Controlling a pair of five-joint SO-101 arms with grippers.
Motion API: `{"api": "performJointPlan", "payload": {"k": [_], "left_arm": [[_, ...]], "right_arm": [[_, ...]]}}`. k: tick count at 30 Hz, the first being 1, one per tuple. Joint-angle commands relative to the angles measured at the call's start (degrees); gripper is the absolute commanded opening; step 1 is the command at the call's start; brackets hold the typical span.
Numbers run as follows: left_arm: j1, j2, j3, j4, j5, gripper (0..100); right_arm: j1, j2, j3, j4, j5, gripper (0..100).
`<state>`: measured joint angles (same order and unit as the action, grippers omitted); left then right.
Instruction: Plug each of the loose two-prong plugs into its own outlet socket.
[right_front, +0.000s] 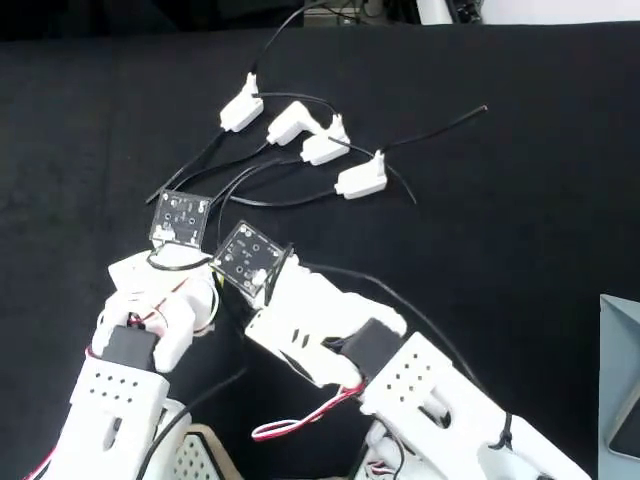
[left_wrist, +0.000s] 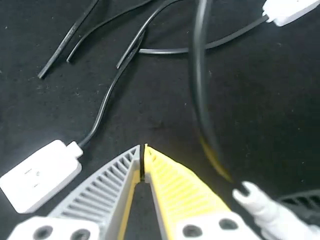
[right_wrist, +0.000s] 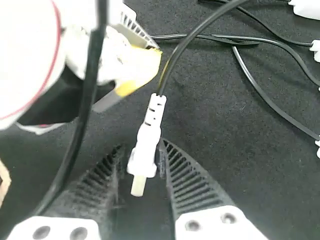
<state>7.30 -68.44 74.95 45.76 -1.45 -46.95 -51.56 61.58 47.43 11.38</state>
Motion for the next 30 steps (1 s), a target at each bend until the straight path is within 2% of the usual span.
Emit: {"api": "performJointPlan", "payload": {"k": [1, 6, 11, 16, 22, 26, 30], "left_arm": [[0.66, -0.79, -3.91, -1.14, -0.18, 3], [0.92, -0.79, -4.18, -1.14, -0.09, 3], [4.35, -2.64, -4.26, -0.79, 0.18, 3], [4.97, -13.19, -2.86, -0.62, 6.07, 3], [8.22, -29.01, 2.77, -0.62, 6.33, 3], [11.47, -36.75, 3.56, 4.04, 6.24, 3], [13.23, -35.16, 0.13, 8.0, 6.24, 3]], "right_arm": [[-0.35, 0.04, -0.4, -1.23, 0.09, 1.1], [-0.18, 0.04, -0.4, -1.23, 0.09, 1.1], [-0.09, -0.04, -0.66, -1.23, 0.09, 1.1], [-0.09, -0.13, -0.75, -1.05, -2.55, 1.1], [-0.18, -8.31, 0.92, 0.09, -3.08, 1.1], [-0.18, -14.37, 4.35, 0.09, -3.08, 1.1], [-0.18, -17.71, 5.41, 0.26, -3.08, 1.1]]}}
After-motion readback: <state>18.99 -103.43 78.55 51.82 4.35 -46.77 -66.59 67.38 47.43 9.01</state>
